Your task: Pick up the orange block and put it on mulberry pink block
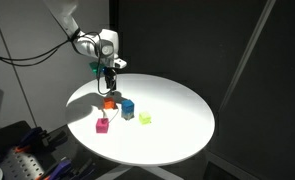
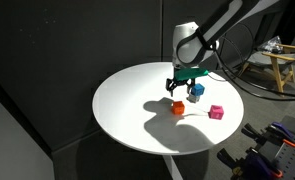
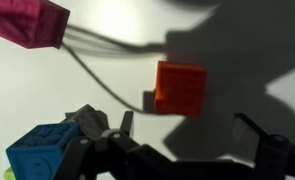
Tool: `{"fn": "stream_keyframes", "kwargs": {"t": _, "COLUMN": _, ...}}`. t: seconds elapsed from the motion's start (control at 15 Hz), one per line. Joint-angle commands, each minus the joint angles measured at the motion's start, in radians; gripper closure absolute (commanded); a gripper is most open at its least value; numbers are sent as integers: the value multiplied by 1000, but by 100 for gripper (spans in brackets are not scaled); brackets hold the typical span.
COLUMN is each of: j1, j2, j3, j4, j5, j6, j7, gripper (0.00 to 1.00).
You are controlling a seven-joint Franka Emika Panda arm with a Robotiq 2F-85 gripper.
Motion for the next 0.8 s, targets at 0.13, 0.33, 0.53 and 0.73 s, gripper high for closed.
{"fn": "stream_keyframes", "kwargs": {"t": 0.13, "j1": 30, "j2": 36, "j3": -42, "j4": 27, "j5": -16, "j6": 1, "j7": 62, "gripper": 0}}
{"fn": "stream_keyframes", "kwargs": {"t": 0.33, "j1": 36, "j2": 50, "j3": -47, "j4": 37, "j5": -15, "j6": -4, "j7": 71, "gripper": 0}}
{"fn": "stream_keyframes", "kwargs": {"t": 0.53, "j1": 39, "j2": 69, "j3": -48, "j4": 50, "j5": -12, "j6": -9, "j7": 72, "gripper": 0}}
{"fn": "stream_keyframes", "kwargs": {"t": 0.73, "j1": 43, "j2": 89, "j3": -48, "j4": 62, "j5": -11, "j6": -9, "j7": 75, "gripper": 0}}
